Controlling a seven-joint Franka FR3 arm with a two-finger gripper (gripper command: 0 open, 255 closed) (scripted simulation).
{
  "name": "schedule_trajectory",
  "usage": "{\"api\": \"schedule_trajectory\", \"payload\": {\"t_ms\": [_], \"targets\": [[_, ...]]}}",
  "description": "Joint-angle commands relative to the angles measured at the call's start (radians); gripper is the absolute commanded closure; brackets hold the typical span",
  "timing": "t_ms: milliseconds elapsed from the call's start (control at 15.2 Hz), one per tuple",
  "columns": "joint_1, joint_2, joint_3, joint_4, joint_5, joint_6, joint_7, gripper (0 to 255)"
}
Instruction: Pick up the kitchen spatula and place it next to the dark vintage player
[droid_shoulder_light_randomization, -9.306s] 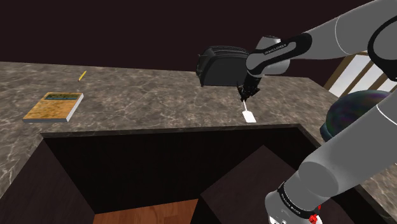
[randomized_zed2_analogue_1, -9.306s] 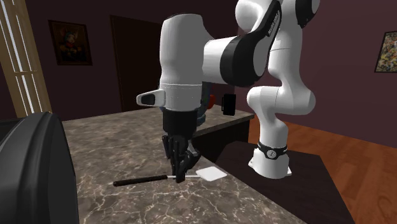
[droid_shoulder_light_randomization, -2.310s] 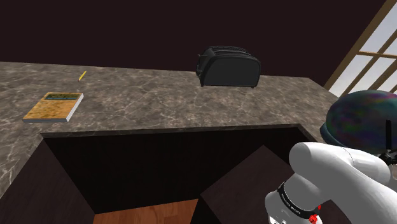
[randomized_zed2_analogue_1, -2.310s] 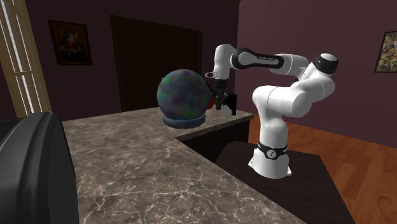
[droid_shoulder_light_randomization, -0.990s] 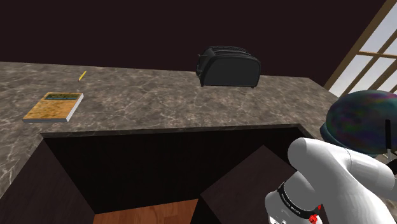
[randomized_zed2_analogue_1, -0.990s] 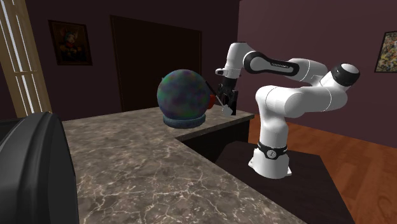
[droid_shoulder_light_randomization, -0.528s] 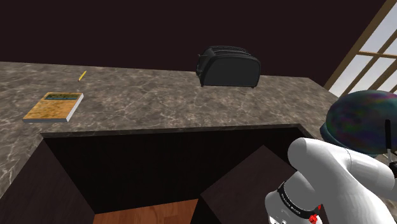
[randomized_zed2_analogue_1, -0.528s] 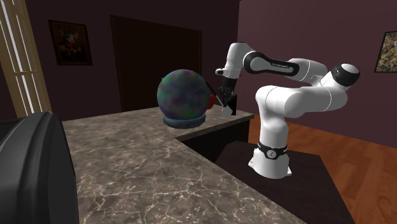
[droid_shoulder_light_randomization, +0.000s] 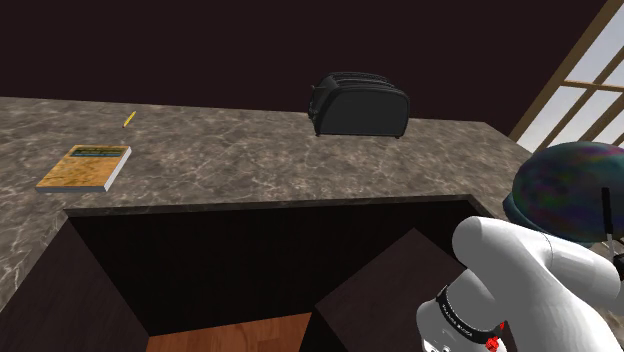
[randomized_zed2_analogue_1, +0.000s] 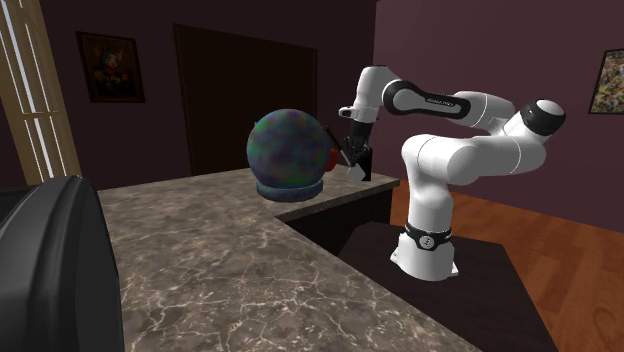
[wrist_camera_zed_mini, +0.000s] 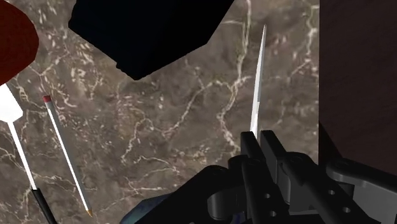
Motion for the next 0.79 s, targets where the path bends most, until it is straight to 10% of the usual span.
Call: {"api": "schedule_trajectory", "payload": {"t_ms": [0, 726], "targets": [[0.011, 0.006, 0.022, 0.016, 0.02, -0.009, 0.001, 255], [0.076, 0.06, 0.161, 0.139, 0.148, -0.078, -0.001, 255]]}}
